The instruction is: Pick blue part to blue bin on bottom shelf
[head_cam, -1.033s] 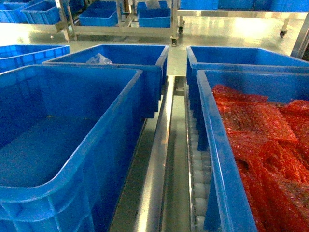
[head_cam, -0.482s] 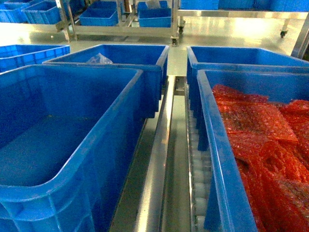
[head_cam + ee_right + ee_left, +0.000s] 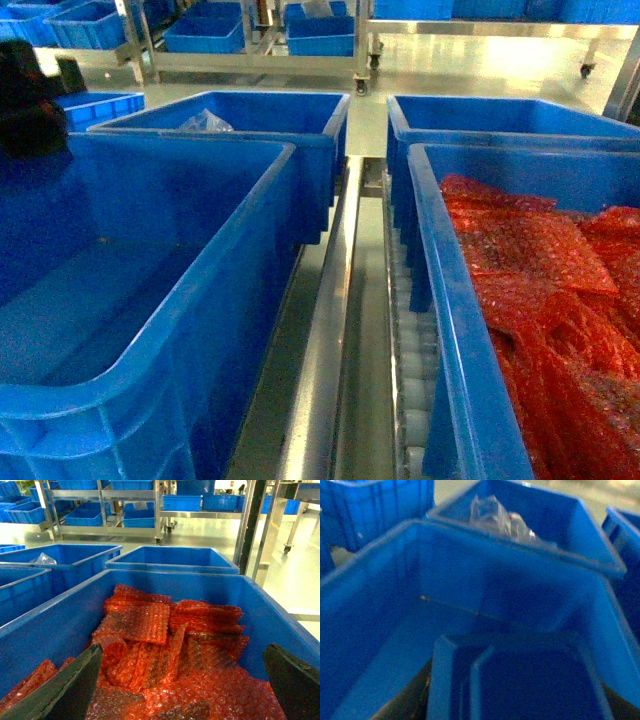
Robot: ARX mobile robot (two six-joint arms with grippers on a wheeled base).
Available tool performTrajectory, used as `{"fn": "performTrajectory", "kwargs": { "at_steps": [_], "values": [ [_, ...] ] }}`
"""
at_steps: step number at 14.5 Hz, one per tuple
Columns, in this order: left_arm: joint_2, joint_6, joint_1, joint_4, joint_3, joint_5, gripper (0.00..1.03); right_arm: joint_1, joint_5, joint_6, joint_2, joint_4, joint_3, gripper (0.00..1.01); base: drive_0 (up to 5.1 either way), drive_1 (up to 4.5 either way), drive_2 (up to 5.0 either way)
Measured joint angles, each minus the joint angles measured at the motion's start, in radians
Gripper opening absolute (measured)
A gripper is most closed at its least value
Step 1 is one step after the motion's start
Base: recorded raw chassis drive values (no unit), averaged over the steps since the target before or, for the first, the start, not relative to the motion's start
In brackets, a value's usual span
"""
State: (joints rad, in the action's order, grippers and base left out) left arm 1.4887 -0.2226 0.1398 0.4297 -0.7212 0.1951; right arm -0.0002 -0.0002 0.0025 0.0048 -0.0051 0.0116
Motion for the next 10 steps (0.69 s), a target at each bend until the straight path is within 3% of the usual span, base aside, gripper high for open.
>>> {"fn": "performTrajectory", "kwargs": {
  "at_steps": [4, 7, 8, 9, 10],
  "values": [
    [-0.014, 0.013, 0.007, 0.009, -0.001, -0.008, 0.99, 0.000, 0.000, 0.000, 0.000, 0.000, 0.000, 0.98, 0.0, 0.00, 0.0],
    [-0.013, 0.013, 0.005, 0.006, -0.001, -0.005, 0.98, 0.000, 0.000, 0.000, 0.000, 0.000, 0.000, 0.98, 0.0, 0.00, 0.0],
    [-0.002, 0.035, 0.004, 0.100, 0.018, -0.019, 0.95, 0.000, 0.000, 0.000, 0.000, 0.000, 0.000, 0.98, 0.0, 0.00, 0.0],
    [0.001, 0.105, -0.010, 0.330, 0.100, -0.066, 0.83, 0.000, 0.001, 0.000, 0.000, 0.000, 0.000, 0.98, 0.0, 0.00, 0.0],
    [-0.032, 0.152, -0.021, 0.437, 0.194, -0.077, 0.72, 0.000, 0.000, 0.000, 0.000, 0.000, 0.000, 0.98, 0.0, 0.00, 0.0]
  ]
}}
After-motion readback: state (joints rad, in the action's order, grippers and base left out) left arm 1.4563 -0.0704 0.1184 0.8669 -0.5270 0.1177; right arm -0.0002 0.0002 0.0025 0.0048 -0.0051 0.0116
